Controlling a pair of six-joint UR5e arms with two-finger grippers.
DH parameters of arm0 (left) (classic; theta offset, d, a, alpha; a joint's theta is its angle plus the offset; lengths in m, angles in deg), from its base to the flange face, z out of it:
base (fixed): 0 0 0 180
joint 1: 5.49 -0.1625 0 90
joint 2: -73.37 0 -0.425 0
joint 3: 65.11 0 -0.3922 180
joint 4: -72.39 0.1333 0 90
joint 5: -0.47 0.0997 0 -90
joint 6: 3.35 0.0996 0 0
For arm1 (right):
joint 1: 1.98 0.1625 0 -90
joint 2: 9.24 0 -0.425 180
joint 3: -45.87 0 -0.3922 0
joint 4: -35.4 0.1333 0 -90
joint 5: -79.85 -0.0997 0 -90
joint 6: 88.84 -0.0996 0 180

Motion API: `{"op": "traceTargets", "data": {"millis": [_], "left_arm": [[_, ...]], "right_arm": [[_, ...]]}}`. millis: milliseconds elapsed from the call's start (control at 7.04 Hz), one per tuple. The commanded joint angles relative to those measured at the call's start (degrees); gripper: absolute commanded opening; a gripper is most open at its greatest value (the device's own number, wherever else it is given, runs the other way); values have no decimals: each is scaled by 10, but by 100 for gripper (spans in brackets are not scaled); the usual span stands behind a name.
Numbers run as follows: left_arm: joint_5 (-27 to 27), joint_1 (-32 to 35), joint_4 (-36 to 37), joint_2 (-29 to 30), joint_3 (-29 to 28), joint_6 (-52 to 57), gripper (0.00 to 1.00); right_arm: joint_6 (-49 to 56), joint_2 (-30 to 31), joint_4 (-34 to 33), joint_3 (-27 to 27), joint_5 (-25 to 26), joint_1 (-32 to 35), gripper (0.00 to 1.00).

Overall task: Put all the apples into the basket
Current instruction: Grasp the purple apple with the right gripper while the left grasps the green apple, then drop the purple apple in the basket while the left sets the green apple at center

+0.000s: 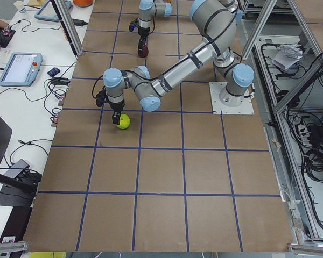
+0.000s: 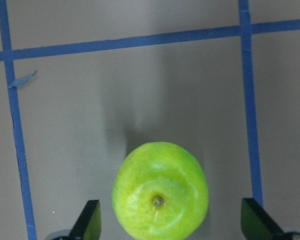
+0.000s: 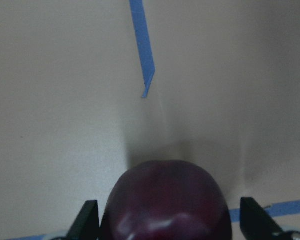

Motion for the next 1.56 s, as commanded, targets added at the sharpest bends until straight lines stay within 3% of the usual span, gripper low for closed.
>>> {"op": "traceTargets", "data": {"millis": [0,142,284,426,568,710,852,994,1136,1420], "left_arm": [[-2,0,2,8,2,2,100],[-2,0,6,13,3,2,100],[-2,-1,13,18,6,2,100],[-2,-1,12,20,13,-1,100],[-2,-2,13,24,14,-5,97],[-2,-2,14,25,11,-1,58],[4,-2,13,23,2,-1,31],[-5,12,12,1,0,-3,10],[-21,30,-1,-22,4,-13,9],[-55,148,-74,-69,15,-167,9]], "right_arm": [[8,-8,-4,-2,1,2,88],[8,-7,-2,-6,1,2,67],[9,-4,5,-14,0,1,54],[14,11,39,-38,1,-9,53],[82,44,115,-52,1,-34,52],[149,81,189,-50,0,-85,51],[228,114,225,-44,5,-136,51],[301,142,236,-31,41,-186,51],[389,162,237,-16,68,-238,51],[566,192,225,44,67,-364,50]]}}
